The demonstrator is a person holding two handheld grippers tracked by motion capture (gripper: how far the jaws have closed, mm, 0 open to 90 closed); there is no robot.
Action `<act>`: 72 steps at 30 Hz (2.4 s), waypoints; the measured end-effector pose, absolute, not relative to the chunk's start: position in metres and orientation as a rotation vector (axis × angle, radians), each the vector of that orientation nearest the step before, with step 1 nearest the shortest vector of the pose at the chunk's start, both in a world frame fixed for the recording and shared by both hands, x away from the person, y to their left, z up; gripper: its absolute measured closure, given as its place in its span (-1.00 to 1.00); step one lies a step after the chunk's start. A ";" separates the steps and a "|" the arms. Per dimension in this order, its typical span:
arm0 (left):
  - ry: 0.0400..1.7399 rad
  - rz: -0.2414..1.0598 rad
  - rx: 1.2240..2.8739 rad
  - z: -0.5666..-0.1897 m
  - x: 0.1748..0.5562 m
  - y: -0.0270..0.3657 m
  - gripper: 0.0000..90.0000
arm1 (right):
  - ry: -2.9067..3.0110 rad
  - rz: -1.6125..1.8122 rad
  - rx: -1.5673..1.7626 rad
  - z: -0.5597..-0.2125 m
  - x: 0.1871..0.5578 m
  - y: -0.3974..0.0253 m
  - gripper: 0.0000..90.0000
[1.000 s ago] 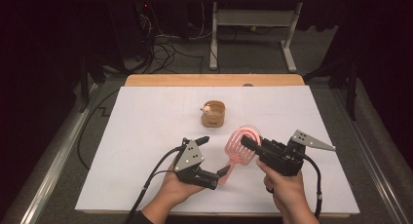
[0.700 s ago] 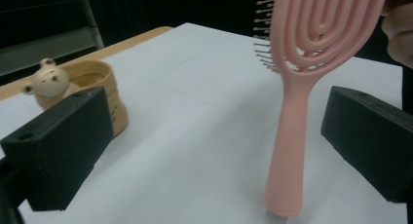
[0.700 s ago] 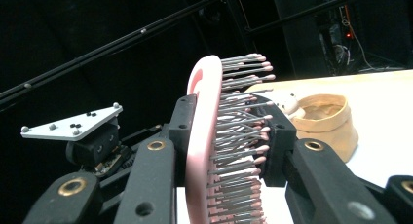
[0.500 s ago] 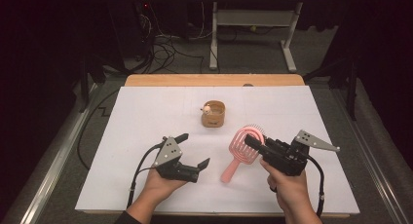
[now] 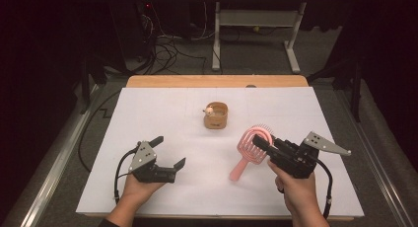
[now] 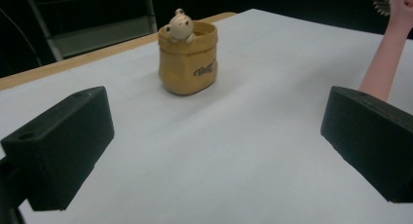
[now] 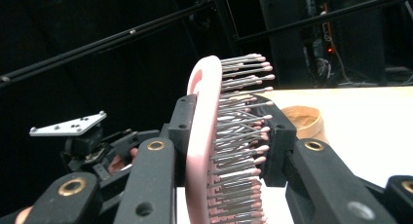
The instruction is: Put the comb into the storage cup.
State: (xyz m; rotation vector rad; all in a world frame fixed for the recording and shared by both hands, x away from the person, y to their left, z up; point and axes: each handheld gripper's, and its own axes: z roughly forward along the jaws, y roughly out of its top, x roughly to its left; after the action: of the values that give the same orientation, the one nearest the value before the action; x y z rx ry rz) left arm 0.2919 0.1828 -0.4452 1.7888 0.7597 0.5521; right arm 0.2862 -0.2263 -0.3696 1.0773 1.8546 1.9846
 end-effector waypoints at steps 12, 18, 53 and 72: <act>0.818 0.544 1.714 -0.455 0.288 0.201 -1.00 | 1.803 1.928 1.061 -0.366 0.284 -0.235 0.49; 0.831 0.521 1.726 -0.457 0.290 0.202 -1.00 | 1.765 1.888 1.039 -0.364 0.283 -0.243 0.49; 0.847 0.501 1.693 -0.457 0.290 0.206 -1.00 | 1.590 1.777 1.025 -0.363 0.281 -0.273 0.49; 0.828 0.498 1.732 -0.456 0.294 0.206 -1.00 | 1.556 1.770 0.996 -0.346 0.306 -0.238 0.49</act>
State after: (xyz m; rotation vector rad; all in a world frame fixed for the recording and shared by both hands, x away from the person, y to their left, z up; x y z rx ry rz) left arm 0.2939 0.2056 -0.4561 1.7325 0.8276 0.4985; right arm 0.3064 -0.2383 -0.3465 0.9962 1.5560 1.7701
